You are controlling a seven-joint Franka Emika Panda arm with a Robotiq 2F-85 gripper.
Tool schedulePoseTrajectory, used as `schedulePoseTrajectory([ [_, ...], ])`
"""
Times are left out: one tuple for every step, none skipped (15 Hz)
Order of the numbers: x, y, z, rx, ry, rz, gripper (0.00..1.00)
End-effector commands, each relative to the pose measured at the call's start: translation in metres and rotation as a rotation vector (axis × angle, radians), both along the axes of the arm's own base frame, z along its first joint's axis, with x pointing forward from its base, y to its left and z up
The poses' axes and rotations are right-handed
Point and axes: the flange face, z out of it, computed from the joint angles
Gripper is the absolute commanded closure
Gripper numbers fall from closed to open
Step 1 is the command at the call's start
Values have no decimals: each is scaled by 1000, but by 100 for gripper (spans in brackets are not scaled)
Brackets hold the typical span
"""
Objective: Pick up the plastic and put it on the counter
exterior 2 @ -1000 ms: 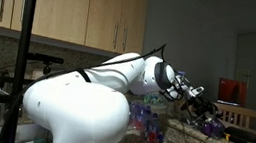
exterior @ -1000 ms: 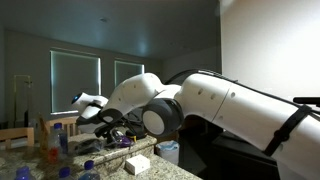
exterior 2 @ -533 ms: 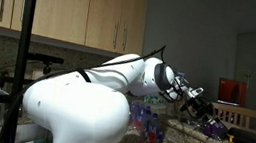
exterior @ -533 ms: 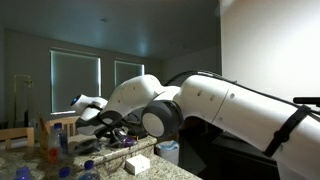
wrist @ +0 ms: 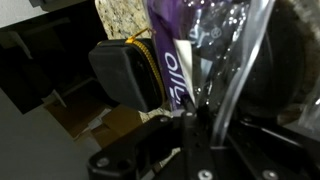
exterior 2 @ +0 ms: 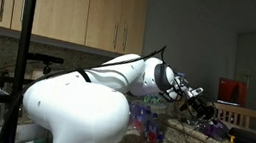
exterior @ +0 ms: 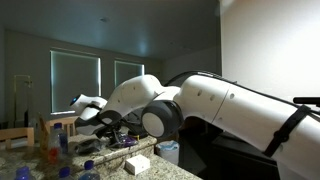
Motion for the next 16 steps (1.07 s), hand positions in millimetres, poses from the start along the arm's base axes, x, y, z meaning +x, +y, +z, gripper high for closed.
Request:
schedulePoseTrajectory([
  [-1,-4,10,52,72,29,94],
  [-1,-4,13,65,83,39,93],
  [-1,-4,18,86,92,50,91],
  [-1,-4,23,108,99,61,92],
  [-2,-4,30,140,108,78,90],
  [-2,-3,37,172,118,93,93],
  [-2,-3,45,215,128,114,93],
  [-3,-4,52,255,139,127,92],
  [-4,-5,59,290,149,136,92],
  [-5,-7,65,320,160,141,92],
  [-7,-11,72,342,177,142,91],
  [-9,-14,79,357,193,139,91],
  [-12,-18,87,369,208,133,92],
  [-15,-22,95,372,220,126,92],
  [-18,-25,104,365,230,113,92],
  [-20,-28,111,361,234,105,93],
])
